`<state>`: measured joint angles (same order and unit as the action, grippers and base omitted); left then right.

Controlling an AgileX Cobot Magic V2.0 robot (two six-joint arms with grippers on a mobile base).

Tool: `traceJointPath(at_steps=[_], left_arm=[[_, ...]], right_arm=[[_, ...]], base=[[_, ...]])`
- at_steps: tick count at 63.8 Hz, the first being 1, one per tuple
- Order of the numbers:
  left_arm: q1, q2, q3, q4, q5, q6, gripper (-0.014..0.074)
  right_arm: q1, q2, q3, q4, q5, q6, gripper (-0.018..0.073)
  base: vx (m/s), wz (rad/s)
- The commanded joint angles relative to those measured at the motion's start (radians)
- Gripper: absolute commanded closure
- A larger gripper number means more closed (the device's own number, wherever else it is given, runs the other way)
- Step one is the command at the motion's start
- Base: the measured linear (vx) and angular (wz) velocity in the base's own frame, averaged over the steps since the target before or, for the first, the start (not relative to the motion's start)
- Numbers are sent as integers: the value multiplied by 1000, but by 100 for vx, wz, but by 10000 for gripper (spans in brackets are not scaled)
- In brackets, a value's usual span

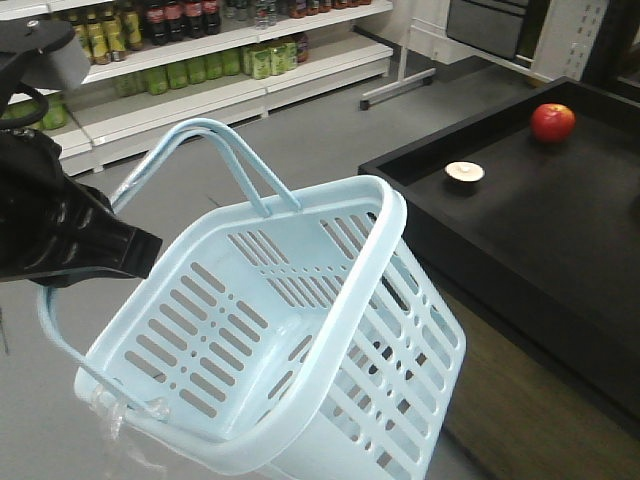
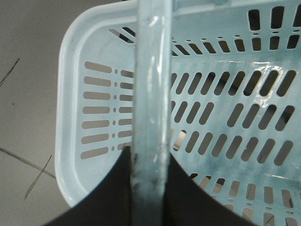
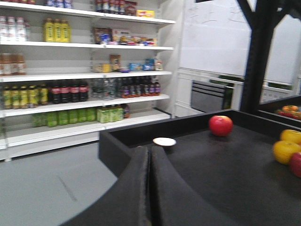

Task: Pick three apples into basket with both arms
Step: 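Drive the base around to the apple table holding the basket aloft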

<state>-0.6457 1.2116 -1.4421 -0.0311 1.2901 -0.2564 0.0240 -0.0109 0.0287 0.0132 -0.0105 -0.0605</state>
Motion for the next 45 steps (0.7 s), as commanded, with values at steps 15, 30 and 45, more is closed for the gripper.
traceJointPath(at_steps=[15,30,45], left_arm=[[-6,-28,-29,-14,-43,-11,603],[-6,-28,-29,-14,-43,-11,603],[-6,-28,-29,-14,-43,-11,603]], right_arm=[[-4,-10,14,-6,-77,-4,564],[-4,-10,14,-6,-77,-4,564],[-4,-10,14,-6,-77,-4,564]], base=[[11,-44],[10,-39],[9,-29]])
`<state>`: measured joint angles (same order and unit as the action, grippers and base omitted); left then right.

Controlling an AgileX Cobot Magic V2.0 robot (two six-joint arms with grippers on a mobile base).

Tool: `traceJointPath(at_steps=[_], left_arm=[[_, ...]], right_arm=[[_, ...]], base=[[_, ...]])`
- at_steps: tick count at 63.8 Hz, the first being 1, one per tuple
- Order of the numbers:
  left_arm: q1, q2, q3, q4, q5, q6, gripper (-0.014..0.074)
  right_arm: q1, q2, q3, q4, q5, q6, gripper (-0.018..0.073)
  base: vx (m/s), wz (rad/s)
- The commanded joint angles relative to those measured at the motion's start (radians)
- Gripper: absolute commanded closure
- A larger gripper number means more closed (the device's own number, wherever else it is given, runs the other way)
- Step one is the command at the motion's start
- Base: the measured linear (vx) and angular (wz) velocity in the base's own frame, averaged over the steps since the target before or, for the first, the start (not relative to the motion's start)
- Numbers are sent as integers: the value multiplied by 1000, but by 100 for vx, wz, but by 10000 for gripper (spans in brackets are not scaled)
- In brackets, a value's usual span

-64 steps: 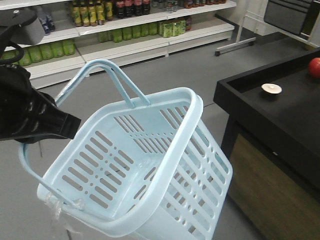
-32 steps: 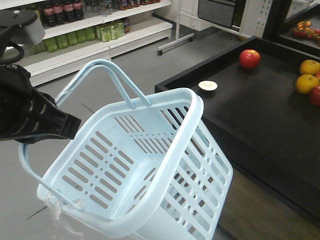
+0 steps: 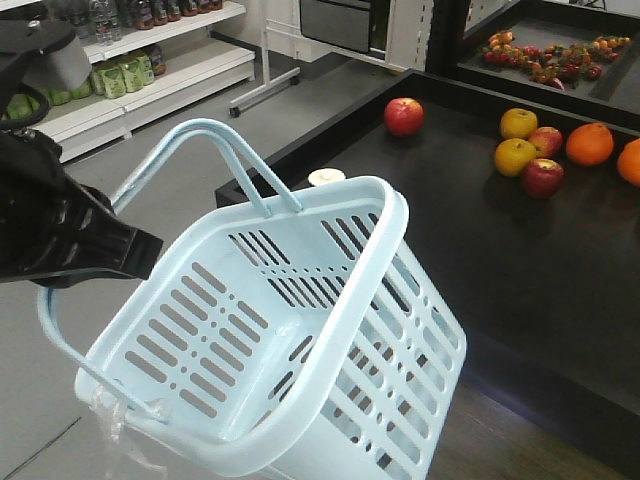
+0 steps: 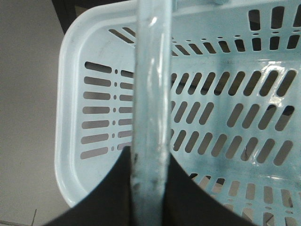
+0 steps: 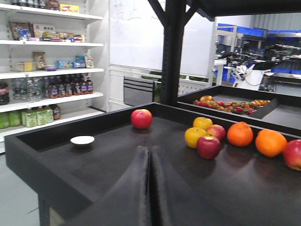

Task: Pick three apples into basket with both arms
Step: 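Drive the base around to the apple table holding the basket aloft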

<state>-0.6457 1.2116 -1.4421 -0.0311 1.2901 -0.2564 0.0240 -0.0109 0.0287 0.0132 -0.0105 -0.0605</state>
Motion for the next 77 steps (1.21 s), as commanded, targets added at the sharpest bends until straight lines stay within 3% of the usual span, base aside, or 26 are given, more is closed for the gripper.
traceJointPath(at_steps=[1,77], left_arm=[[-6,-28,-29,-14,-43,-11,603],[-6,-28,-29,-14,-43,-11,603]], right_arm=[[-4,-10,14,-6,-77,-4,564],[-4,-10,14,-6,-77,-4,564]], base=[[9,-24],[9,-17]])
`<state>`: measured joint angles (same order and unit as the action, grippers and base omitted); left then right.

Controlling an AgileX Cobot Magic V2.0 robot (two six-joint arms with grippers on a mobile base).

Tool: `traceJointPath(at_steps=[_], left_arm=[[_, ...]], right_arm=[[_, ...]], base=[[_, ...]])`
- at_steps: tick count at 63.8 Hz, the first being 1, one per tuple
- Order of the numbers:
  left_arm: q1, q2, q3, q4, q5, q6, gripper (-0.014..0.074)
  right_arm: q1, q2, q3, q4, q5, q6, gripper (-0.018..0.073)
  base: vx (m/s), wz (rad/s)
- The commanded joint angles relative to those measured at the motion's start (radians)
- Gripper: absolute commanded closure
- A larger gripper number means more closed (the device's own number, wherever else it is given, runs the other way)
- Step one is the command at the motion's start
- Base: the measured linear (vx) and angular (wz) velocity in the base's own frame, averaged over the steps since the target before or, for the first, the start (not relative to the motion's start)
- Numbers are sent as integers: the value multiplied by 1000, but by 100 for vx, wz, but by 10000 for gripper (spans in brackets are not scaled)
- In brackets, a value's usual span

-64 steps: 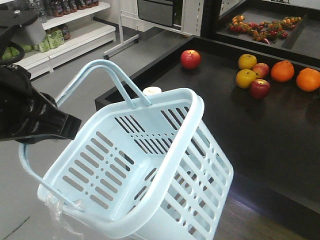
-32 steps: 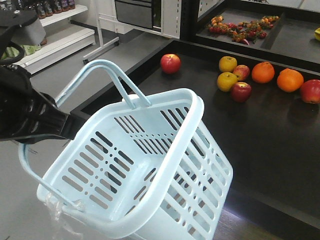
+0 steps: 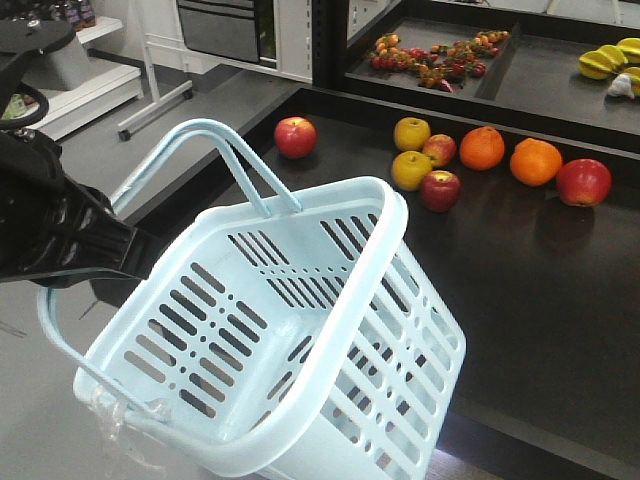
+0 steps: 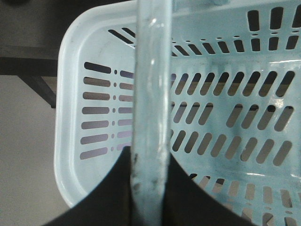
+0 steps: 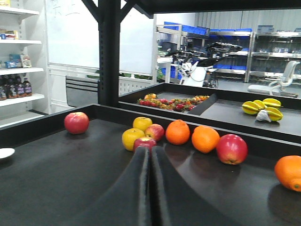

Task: Pick three apples into basket with both arms
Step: 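Drive the base around to the apple table holding the basket aloft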

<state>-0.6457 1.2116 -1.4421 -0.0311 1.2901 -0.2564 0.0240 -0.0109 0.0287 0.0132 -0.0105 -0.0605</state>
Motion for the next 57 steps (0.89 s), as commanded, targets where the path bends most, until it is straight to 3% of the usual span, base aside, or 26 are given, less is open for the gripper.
traceJointPath(at_steps=[1,57], left_arm=[[-6,-28,-29,-14,-43,-11,603],[-6,-28,-29,-14,-43,-11,603]], right_arm=[[-4,-10,14,-6,-77,-4,564],[-4,-10,14,-6,-77,-4,564]], base=[[8,-18],[8,-20]])
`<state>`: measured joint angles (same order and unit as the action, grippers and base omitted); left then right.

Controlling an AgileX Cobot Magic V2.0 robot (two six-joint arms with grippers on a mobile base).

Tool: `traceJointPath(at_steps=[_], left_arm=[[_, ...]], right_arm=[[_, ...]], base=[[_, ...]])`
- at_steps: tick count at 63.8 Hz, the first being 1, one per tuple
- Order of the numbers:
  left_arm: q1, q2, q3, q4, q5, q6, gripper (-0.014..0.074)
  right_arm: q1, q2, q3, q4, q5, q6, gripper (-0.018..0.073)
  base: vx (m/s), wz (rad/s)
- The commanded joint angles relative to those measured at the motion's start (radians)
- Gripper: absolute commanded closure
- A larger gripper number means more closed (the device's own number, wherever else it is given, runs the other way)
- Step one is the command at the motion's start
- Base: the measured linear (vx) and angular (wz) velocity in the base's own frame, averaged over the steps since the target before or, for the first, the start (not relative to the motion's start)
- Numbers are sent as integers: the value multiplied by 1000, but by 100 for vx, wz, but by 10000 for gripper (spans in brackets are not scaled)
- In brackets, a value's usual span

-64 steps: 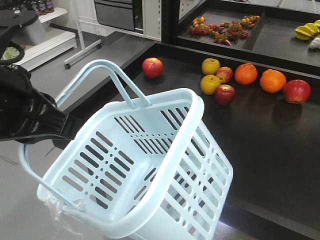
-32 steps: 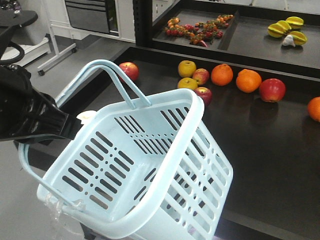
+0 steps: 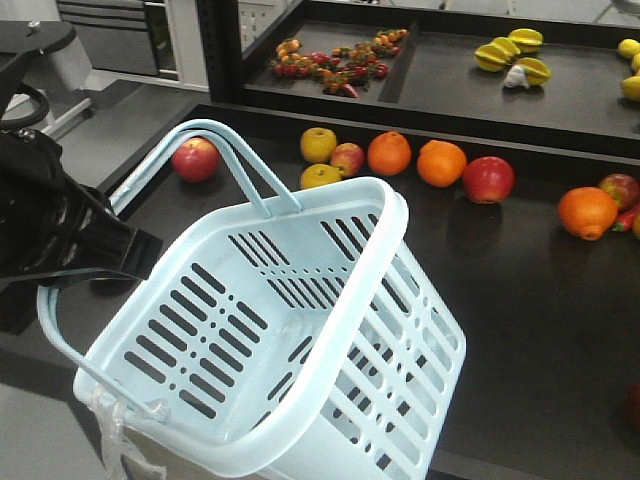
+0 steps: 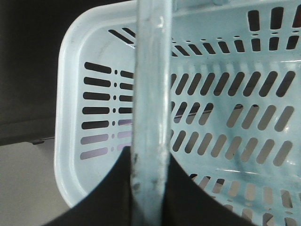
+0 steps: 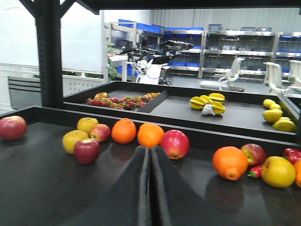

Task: Pick three apples into basket with both arms
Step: 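Drive the base around to the apple table holding the basket aloft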

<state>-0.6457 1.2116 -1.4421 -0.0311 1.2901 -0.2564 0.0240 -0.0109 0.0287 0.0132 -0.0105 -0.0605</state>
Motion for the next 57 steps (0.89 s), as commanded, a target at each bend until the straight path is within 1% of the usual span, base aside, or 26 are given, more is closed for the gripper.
traceJointPath(at_steps=[1,30,57], left_arm=[[-6,-28,-29,-14,-43,-11,603],[-6,-28,-29,-14,-43,-11,603],[-6,-28,-29,-14,-43,-11,603]], right_arm=[[-4,-10,14,-6,-77,-4,564],[-4,-10,14,-6,-77,-4,564],[-4,-10,14,-6,-77,-4,564]], base=[[9,-26],[8,-25],[7,-18]])
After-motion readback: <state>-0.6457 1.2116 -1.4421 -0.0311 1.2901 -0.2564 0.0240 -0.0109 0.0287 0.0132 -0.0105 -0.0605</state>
